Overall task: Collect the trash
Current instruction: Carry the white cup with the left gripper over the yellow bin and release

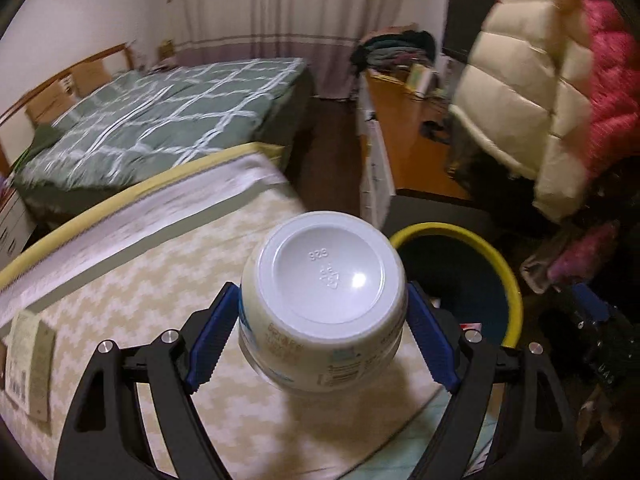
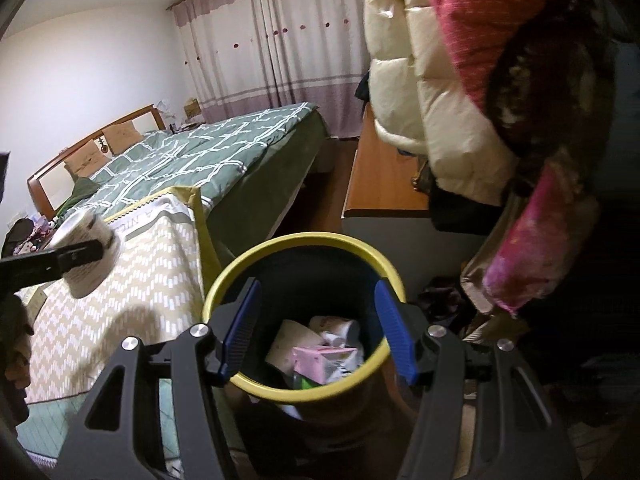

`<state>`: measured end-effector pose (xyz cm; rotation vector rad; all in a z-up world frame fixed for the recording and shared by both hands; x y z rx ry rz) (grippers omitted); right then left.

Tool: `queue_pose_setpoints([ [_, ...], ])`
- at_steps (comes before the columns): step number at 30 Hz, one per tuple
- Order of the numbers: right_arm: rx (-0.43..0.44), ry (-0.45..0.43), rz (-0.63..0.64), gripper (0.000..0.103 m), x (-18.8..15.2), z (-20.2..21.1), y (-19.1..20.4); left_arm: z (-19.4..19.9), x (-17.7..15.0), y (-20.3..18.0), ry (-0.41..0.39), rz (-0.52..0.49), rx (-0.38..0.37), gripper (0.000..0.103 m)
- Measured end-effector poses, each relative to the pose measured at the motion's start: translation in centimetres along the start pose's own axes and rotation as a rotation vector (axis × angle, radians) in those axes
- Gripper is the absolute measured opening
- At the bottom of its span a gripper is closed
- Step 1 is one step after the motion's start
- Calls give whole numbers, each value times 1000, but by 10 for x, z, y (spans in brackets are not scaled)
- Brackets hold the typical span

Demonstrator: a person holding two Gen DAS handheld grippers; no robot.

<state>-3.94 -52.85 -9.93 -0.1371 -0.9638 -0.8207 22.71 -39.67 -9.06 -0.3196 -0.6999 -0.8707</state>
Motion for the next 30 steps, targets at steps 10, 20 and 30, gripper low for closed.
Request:
queue_pose_setpoints([
  [10,-30,4,-23,57,-6,11,-39,-48,25,-95,62,-95,-110,82],
  [20,-53,-1,-68,63,-4,12,-66,-101,37,-137,134,-123,-128,83],
  [30,-40,12,-61,63,-7,7,-56,-42,20,-93,40,-24,-129,95],
])
Point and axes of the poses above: each gripper's, at about its wrist camera, not at the fingertips, and z roughly against the way its jaws point, y to its left, x to its top, the point moved 1 cm from there along -z, roughly the way its jaws point, and after that the axes turned 8 degrees about -z, right-handed, at the moved point
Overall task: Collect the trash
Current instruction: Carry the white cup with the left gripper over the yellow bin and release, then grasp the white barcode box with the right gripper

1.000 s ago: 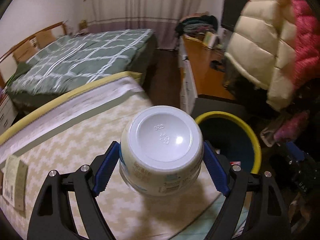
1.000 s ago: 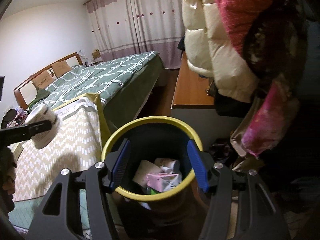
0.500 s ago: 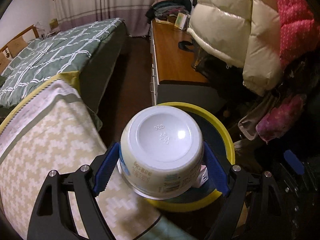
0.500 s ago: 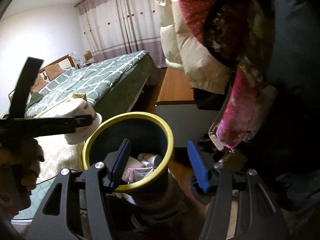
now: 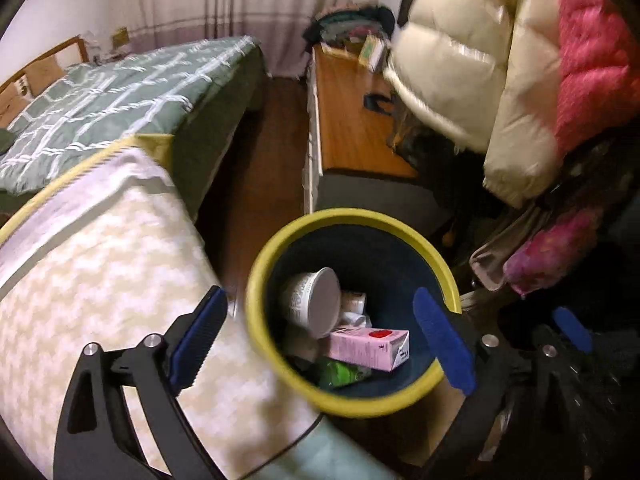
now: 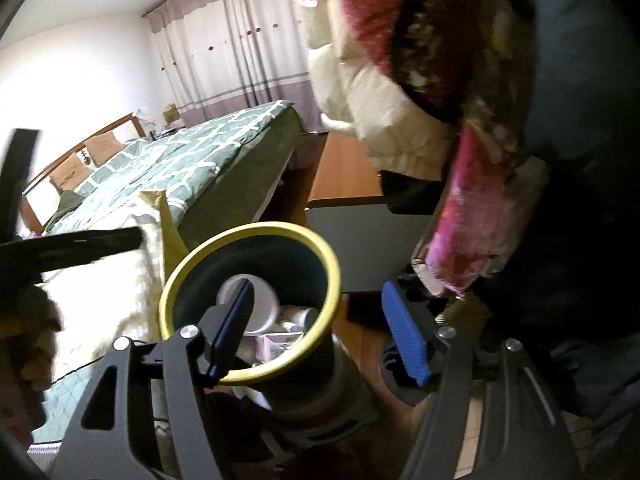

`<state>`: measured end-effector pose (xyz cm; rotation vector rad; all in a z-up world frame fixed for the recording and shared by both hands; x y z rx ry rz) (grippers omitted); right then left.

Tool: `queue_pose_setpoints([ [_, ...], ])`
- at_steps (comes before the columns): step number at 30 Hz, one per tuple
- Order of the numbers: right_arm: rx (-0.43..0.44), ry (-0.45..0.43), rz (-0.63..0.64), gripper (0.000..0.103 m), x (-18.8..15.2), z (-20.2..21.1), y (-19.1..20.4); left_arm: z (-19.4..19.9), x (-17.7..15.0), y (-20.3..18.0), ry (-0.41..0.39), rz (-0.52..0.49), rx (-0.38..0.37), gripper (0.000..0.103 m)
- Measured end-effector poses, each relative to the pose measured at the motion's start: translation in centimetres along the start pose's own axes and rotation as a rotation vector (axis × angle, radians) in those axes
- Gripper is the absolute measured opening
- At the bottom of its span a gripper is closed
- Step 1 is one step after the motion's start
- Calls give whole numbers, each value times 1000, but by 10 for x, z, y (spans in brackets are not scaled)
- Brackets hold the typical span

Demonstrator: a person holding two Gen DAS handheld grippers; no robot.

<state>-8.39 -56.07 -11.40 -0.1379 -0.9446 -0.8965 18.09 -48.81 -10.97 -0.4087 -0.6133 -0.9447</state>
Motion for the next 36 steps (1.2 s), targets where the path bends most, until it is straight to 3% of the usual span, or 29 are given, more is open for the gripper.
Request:
queue_pose_setpoints([
  [5,59,21,48,64,-5,-2,36,71,-37,45,-102,58,77,97],
  [11,164,45,123,64,-15,-1,102,154,-105,114,-199,174,258,97],
  [22,363,127,332,64,-56,-1,274,279,-238,229,-237,395,573,98],
  [30,524,228,433,65,-112,9,413,325,-298,279,-254,502,672,98],
  [36,581,296,464,77,-155,6,493,332,-305,286,-284,519,670,98],
])
Point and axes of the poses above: each gripper's, at about its wrist camera, not at the fingertips, and z roughly against the way its jaws point, y to its left, x to its top, the point moved 1 cm from there along -z, roughly the way its jaws point, and after that the axes turned 8 degrees about -z, right-handed, at the moved point
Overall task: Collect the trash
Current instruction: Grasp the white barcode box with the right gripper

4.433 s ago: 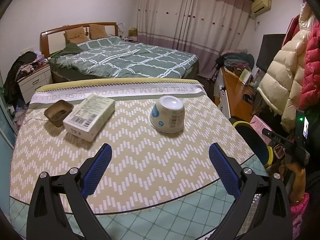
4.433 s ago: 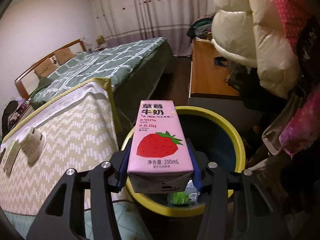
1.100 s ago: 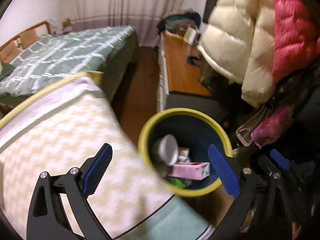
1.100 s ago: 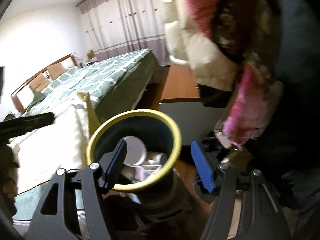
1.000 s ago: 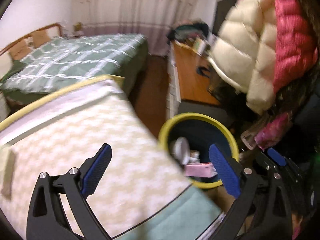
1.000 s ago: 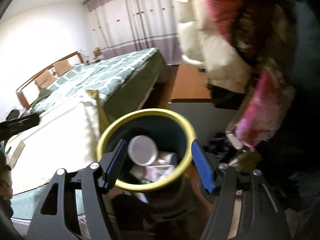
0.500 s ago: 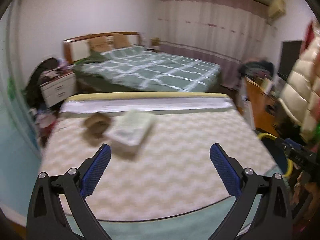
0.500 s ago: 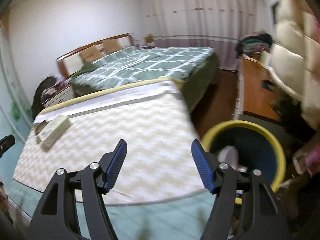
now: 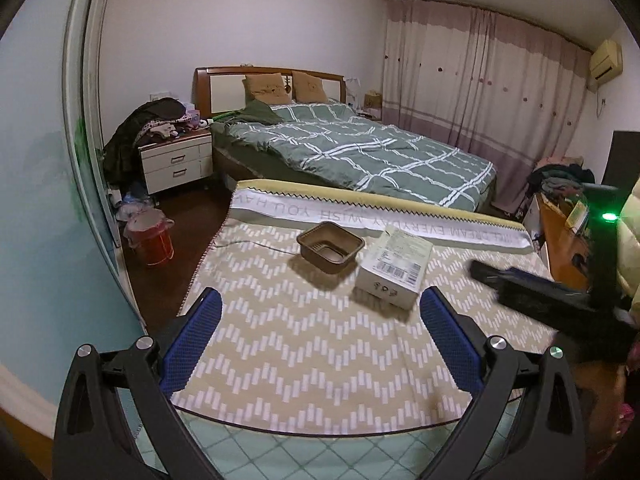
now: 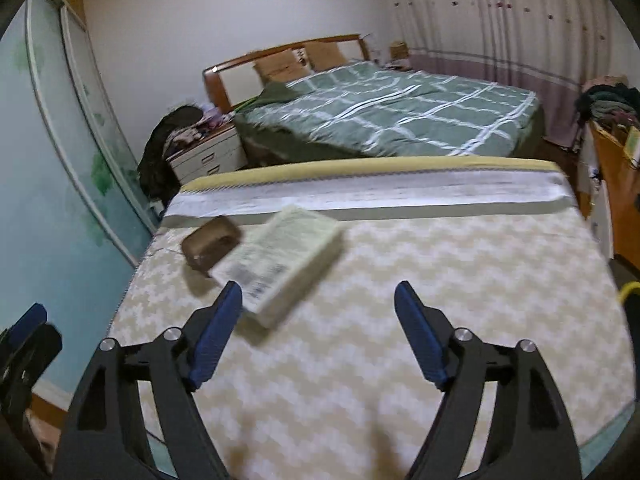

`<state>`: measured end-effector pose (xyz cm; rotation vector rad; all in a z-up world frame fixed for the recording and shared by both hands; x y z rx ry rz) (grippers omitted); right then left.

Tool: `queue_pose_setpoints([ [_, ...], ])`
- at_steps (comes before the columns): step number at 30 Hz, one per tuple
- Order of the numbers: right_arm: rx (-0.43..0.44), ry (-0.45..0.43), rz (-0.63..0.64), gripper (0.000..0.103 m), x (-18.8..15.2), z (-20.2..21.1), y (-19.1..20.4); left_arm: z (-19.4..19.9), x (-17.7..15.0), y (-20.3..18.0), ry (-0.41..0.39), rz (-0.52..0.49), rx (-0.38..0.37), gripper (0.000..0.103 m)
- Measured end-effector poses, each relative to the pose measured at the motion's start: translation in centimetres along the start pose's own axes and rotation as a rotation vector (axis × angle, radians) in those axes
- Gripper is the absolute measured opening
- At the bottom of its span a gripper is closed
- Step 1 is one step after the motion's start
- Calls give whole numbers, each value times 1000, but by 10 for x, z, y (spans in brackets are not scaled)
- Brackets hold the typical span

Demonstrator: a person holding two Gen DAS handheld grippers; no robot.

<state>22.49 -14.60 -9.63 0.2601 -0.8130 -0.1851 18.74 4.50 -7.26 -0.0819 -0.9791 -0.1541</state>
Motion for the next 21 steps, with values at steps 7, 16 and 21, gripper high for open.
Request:
queue_pose_setpoints([
  [7,-17,84,-58,81,-2,-62,28,-7,-2,9,8,30,-16,98],
  [16,-105,59,-57,92,-4,-91,48,-14,-5,15,2,61,-51,98],
  [21,-150,83,-68,93,-2,-113,52,-14,-8,15,5,69,-59,98],
])
Point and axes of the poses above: each gripper's, at about its wrist camera, not at the fingertips, and z roughly against the way its jaws point, y to its left, x to its top, the point moved 1 cm from there along -z, roughly the way its jaws point, and after that the axes turned 8 degrees about -z, right-handed, at the moved point
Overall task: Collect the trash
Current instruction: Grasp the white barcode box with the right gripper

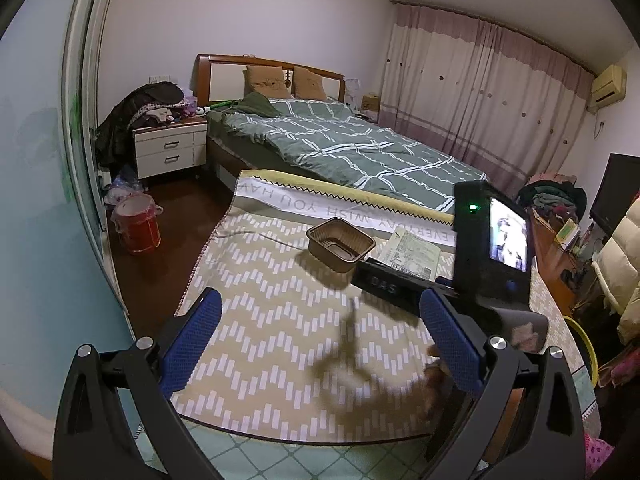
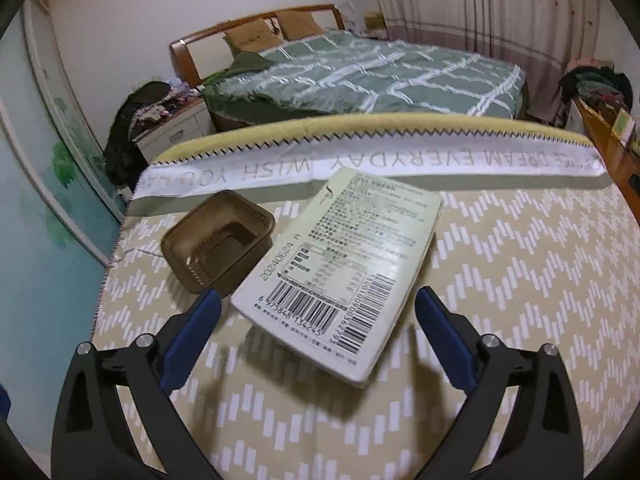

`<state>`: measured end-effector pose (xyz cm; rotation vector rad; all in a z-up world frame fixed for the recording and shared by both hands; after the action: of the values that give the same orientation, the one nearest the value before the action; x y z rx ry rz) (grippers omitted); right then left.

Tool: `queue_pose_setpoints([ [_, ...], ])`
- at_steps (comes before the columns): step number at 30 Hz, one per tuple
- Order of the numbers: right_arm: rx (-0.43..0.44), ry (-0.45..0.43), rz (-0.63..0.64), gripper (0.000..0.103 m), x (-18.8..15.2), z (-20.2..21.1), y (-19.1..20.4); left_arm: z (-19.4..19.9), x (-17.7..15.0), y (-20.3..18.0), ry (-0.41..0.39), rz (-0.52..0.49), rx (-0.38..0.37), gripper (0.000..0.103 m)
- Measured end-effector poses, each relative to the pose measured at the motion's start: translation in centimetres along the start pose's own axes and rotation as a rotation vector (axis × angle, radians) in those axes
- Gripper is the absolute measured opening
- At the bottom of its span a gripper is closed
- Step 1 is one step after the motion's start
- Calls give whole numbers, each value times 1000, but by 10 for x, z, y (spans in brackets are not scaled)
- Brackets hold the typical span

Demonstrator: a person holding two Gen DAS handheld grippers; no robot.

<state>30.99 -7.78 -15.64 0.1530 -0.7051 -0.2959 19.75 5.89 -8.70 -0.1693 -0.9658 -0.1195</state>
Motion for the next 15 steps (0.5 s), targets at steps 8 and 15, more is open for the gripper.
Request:
queue_pose_setpoints([
  [8,-55,-29,-60,93,12,-1,-29,3,-2,4,-6,18,-1,98],
  [15,-83,-10,-25,93,21,-20,-14,2,-4,0,3,18,-8,98],
])
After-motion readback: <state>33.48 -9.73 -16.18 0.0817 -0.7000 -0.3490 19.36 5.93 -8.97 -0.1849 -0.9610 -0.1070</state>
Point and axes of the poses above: each gripper's, at about its wrist camera, not at the fingertips, and z roughly against the way its jaws point, y to its left, x to its top, the point moved 1 cm from there along -z, roughly the way its jaws point, and after that the axes turned 8 degrees about -z, right-handed, at the moved point
